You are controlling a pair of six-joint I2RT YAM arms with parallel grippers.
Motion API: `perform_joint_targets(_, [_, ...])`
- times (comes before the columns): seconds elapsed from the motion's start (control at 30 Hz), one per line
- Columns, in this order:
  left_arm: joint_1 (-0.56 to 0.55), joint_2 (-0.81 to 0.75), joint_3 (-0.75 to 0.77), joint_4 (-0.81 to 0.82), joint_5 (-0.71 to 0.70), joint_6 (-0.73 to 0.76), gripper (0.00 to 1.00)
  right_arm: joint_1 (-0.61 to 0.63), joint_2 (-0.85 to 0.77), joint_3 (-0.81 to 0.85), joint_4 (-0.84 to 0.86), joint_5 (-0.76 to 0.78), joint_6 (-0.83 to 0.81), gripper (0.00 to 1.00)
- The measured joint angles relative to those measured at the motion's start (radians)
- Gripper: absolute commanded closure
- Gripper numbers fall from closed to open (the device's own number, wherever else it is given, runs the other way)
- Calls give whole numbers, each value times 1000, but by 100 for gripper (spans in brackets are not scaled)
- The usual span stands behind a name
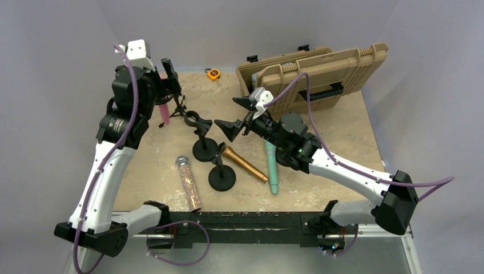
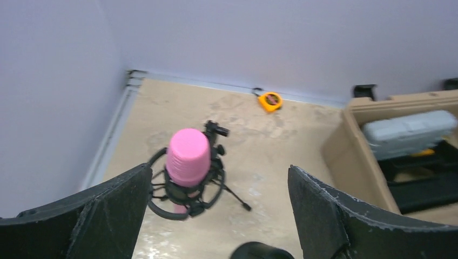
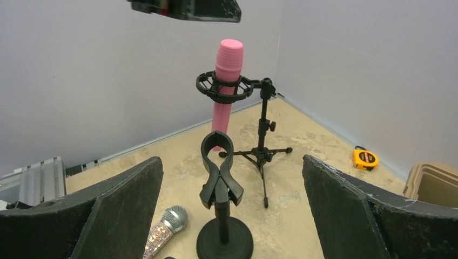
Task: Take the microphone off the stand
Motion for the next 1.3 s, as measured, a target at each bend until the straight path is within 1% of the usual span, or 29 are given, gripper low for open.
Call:
perform_joint_targets(0.07, [10, 50, 19, 1, -61, 45, 13, 0, 0, 0, 0, 0, 0, 1])
perform_joint_targets(0.17, [42, 116, 25, 0, -112, 79, 30, 0, 0, 0, 0, 0, 2, 1])
perform_joint_targets(0.23, [76, 148, 25, -3, -108, 76, 37, 0, 0, 0, 0, 0, 4, 1])
perform_joint_targets(0.33, [127, 182, 25, -11, -92, 72, 39, 0, 1, 0, 0, -1, 6, 1])
perform_joint_targets(0.43, [146, 197, 25, 0, -64, 68, 42, 0, 2, 0, 0, -1, 6, 1])
perform_joint_targets(0.5, [148, 201, 25, 0, -40, 68, 40, 0, 2, 0, 0, 0, 6, 1])
perform_joint_targets(0.6, [149, 212, 25, 1, -2, 67, 32, 0, 2, 0, 0, -1, 6, 1])
perform_joint_targets(0.73, [150, 234, 25, -5, 41, 63, 31, 0, 2, 0, 0, 0, 6, 1])
perform_joint_targets(0.8, [150, 240, 24, -10, 51, 58, 36, 0, 2, 0, 0, 0, 6, 1])
perform_joint_targets(0.9, [150, 240, 19, -8, 57, 56, 49, 0, 2, 0, 0, -1, 6, 1])
perform_joint_targets(0.97, [150, 240, 17, -9, 58, 57, 55, 0, 2, 0, 0, -1, 6, 1])
perform_joint_targets(1.0, [151, 240, 15, -9, 56, 57, 55, 0, 2, 0, 0, -1, 6, 1])
perform_joint_targets(1.07, [154, 240, 14, -9, 54, 57, 55, 0, 2, 0, 0, -1, 6, 1])
perform_joint_targets(1.13, [155, 240, 13, -9, 51, 57, 49, 0, 2, 0, 0, -1, 6, 1])
perform_joint_targets(1.2, [154, 240, 13, -11, 48, 56, 45, 0, 2, 0, 0, -1, 6, 1])
perform_joint_targets(1.27, [154, 242, 13, -23, 46, 53, 44, 0, 2, 0, 0, -1, 6, 1])
perform_joint_targets(1.3, [154, 244, 13, -26, 45, 51, 45, 0, 2, 0, 0, -1, 7, 1])
